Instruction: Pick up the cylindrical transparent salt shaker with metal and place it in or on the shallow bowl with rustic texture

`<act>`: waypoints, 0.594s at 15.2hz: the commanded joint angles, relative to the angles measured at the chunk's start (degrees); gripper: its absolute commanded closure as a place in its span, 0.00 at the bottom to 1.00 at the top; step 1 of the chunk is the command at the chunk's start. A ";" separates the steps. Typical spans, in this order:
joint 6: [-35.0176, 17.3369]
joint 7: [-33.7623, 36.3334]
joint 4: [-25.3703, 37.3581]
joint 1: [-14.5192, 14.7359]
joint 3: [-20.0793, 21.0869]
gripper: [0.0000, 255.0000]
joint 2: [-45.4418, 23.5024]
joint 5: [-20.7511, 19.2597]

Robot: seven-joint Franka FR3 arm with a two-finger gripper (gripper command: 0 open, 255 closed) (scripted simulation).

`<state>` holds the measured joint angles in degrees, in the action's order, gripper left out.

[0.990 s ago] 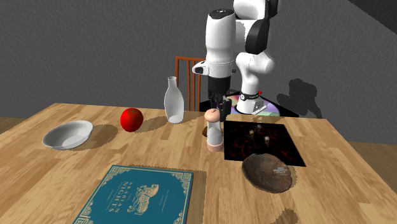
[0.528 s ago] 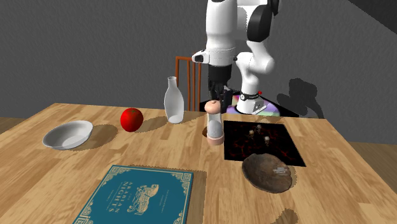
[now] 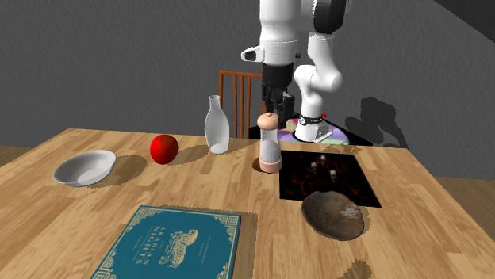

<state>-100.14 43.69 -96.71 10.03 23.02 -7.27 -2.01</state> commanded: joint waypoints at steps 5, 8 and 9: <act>4.07 7.19 5.84 4.32 2.99 1.00 -2.01 -0.79; 6.38 11.33 10.06 7.10 4.54 1.00 -4.17 -1.77; 7.22 12.73 11.67 8.09 5.04 1.00 -5.04 -2.18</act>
<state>-93.86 54.84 -86.41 17.14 27.49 -11.84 -3.93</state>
